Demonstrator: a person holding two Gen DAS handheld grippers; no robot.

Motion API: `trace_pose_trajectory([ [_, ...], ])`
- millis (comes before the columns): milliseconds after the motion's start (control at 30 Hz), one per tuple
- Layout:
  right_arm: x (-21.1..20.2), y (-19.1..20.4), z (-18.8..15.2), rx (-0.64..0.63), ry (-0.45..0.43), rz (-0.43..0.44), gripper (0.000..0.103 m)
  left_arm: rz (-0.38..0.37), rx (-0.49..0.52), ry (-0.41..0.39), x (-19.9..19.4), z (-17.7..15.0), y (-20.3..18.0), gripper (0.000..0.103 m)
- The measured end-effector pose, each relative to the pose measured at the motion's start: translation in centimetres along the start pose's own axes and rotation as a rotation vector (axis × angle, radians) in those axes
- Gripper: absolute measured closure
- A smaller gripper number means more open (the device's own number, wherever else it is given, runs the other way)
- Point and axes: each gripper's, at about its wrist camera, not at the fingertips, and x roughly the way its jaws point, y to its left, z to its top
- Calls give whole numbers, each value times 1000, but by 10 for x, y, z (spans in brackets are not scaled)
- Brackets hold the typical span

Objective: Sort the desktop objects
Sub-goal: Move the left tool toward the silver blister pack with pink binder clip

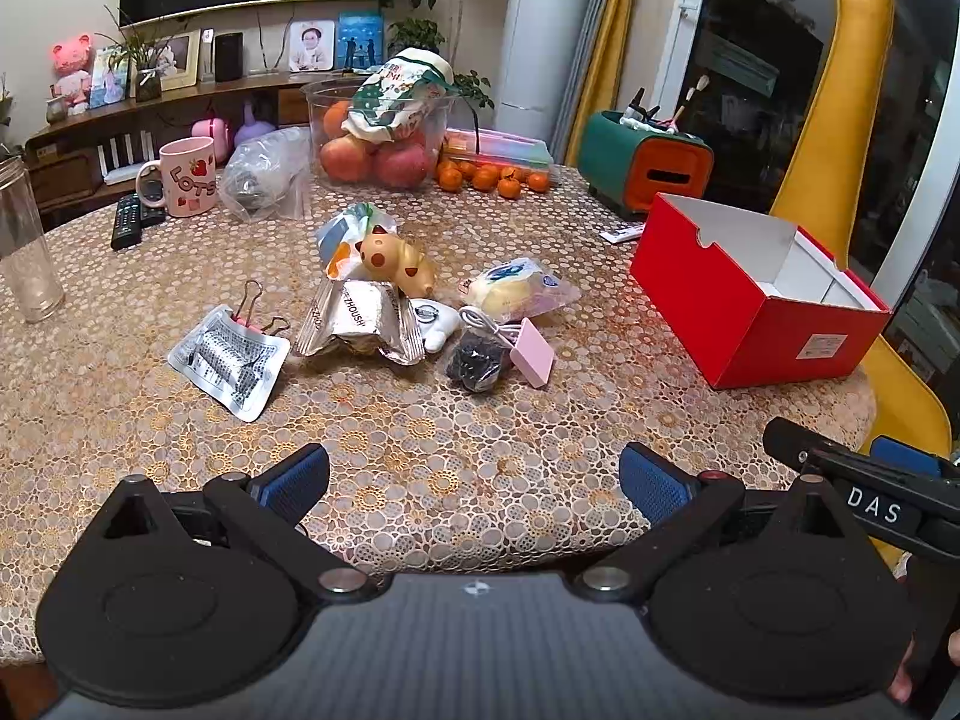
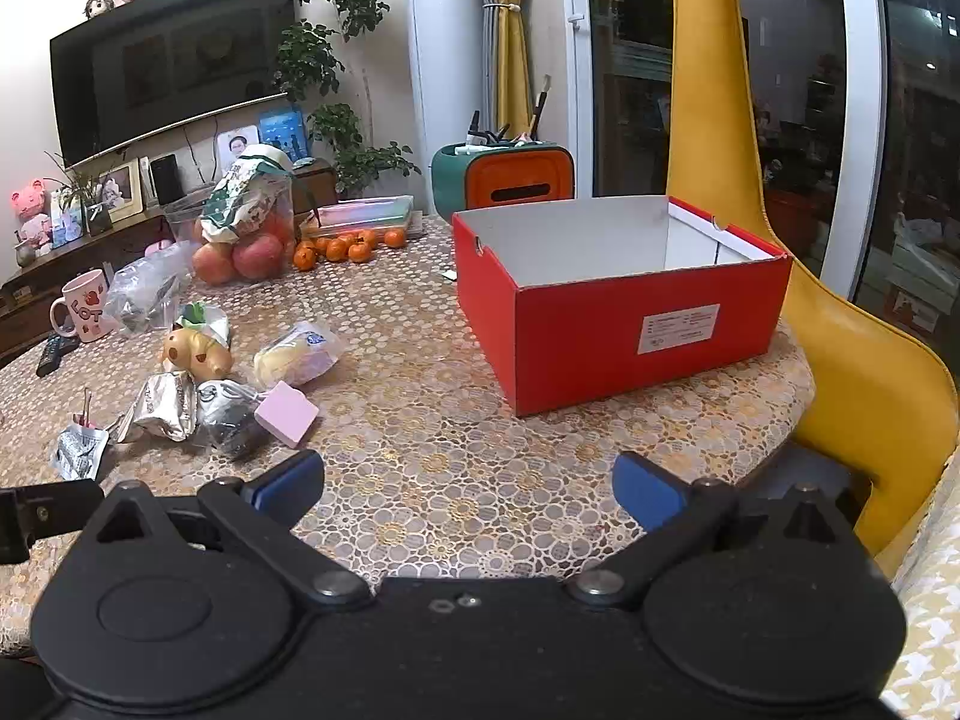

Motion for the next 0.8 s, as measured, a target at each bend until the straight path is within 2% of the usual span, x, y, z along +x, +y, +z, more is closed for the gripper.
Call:
trace_pose_trajectory([
  [333,2,7,-1,-33,7,61,1,12,3,0,4,2,0,0],
  [533,11,12,-1,-68,41,99,1,23,8,-11,8,5,5,0],
  [800,23,22,1,-172,37,137,1,23,34,-21,23,12,17,0],
])
